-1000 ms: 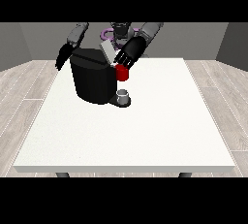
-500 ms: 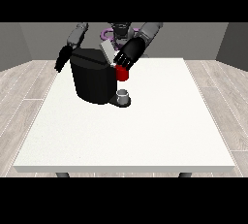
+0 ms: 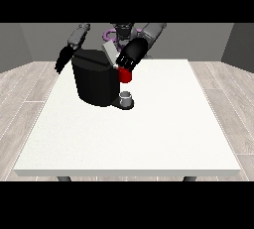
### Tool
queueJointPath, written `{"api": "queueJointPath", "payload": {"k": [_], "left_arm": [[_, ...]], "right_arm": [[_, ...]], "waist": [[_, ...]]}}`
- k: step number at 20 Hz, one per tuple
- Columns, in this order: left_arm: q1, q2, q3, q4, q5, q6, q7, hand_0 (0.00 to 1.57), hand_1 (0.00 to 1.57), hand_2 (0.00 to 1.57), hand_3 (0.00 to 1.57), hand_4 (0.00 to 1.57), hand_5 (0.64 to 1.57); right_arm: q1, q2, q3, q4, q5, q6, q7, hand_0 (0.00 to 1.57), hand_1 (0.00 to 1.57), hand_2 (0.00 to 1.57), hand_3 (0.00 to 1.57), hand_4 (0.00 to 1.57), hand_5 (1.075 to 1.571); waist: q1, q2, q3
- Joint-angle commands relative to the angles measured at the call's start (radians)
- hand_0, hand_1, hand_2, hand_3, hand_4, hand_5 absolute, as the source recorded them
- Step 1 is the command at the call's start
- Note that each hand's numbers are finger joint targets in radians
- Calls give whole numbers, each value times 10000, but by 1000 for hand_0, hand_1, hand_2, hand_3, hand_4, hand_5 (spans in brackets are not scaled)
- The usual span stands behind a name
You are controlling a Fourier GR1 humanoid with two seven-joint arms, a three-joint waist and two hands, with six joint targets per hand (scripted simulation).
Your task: Insert the coffee pod into the coffee machine and close the lid
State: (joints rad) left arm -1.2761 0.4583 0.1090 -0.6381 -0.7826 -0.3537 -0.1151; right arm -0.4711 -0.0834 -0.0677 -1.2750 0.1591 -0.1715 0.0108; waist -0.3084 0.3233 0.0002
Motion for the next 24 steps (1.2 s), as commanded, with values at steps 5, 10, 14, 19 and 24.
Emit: {"api": "queueJointPath", "payload": {"k": [5,10,14,19,24], "left_arm": [[370,103,-636,-90,-799,673,-658,1162,1162,1190,1068,0,1571],[-50,511,-227,366,-613,273,-626,1115,1115,1136,1016,0,1571],[-12,272,77,328,-497,1103,-663,1138,1138,1136,963,0,1571],[46,131,-14,72,-512,1142,-1047,1247,1247,1210,954,0,1571],[-29,436,40,267,-652,1497,-1549,1269,1269,1236,966,0,1571]], "right_arm": [[-26,-63,-48,-62,95,-141,137,0,0,0,0,0,1571],[-259,-255,-127,-327,-149,194,249,0,0,0,0,0,1571],[-17,14,239,-510,229,-123,-51,0,0,0,0,0,1571],[170,62,20,-31,87,-182,-251,0,0,0,0,41,1571],[-146,203,349,-438,445,-430,240,0,0,0,0,109,1571]], "waist": [[134,167,1],[-278,323,1],[-437,509,-2],[-60,318,1],[-257,737,-2]]}}
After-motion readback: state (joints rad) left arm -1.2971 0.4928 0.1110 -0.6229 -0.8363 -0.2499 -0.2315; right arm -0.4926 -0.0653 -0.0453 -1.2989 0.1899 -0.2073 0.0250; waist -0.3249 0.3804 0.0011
